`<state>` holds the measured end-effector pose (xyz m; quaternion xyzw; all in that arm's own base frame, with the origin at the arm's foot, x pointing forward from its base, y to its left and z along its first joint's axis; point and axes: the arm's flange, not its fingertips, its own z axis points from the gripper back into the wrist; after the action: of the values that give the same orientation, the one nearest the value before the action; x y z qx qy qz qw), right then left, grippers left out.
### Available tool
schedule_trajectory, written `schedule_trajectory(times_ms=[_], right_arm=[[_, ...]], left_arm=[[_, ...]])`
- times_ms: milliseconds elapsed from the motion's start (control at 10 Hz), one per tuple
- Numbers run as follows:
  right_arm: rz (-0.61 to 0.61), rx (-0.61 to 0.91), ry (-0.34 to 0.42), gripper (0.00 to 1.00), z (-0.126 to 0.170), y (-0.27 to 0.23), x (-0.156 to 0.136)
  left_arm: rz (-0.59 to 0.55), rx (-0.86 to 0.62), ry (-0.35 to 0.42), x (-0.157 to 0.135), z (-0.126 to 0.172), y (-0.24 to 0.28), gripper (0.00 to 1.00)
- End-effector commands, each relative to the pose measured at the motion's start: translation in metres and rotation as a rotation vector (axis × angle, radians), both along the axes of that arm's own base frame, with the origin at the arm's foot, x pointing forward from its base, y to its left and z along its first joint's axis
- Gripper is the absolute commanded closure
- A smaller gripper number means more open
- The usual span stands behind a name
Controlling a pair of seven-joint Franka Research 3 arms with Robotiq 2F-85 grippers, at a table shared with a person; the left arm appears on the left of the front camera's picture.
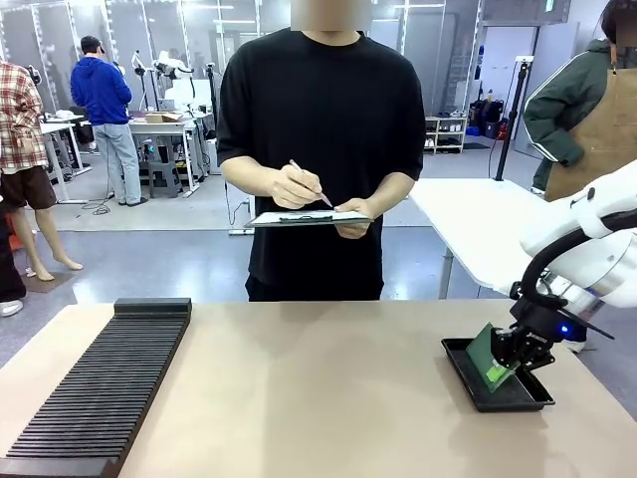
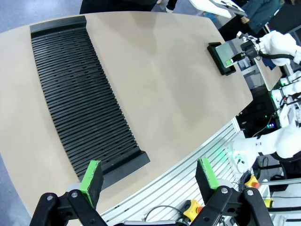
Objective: Inspect the PCB.
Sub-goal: Place the Blank PCB in the ESD tray.
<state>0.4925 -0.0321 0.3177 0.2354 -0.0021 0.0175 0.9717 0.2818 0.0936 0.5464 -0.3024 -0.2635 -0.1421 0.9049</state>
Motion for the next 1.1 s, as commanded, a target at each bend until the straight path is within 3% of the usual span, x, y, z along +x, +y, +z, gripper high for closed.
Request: schedule_trajectory(times_ms=[0,100,200,500,700,1000], right_arm=[[-0.043,-0.003,0.011,0.97,-0.002,0.009,0.006],[-0.065,-0.002,0.001,0.97,-0.002,0.009,0.006],[-0.081,0.0,-0.002,0.88,0.001,0.011,0.003],[-0.11,-0.043,-0.005,0.38,0.008,0.014,-0.005],[-0.175,-0.171,-0.017,0.03,0.011,0.015,-0.012],[-0.176,-0.23,-0.014,0.0,0.029,0.018,-0.021]], left_arm=[[0.019,0.024,0.013,0.001,0.003,0.0,0.0],[0.019,0.024,0.013,0.001,0.003,0.0,0.0],[0.019,0.024,0.013,0.001,0.003,0.0,0.0],[0.019,0.024,0.013,0.001,0.003,0.0,0.0],[0.019,0.024,0.013,0.001,0.003,0.0,0.0],[0.019,0.024,0.013,0.001,0.003,0.0,0.0]])
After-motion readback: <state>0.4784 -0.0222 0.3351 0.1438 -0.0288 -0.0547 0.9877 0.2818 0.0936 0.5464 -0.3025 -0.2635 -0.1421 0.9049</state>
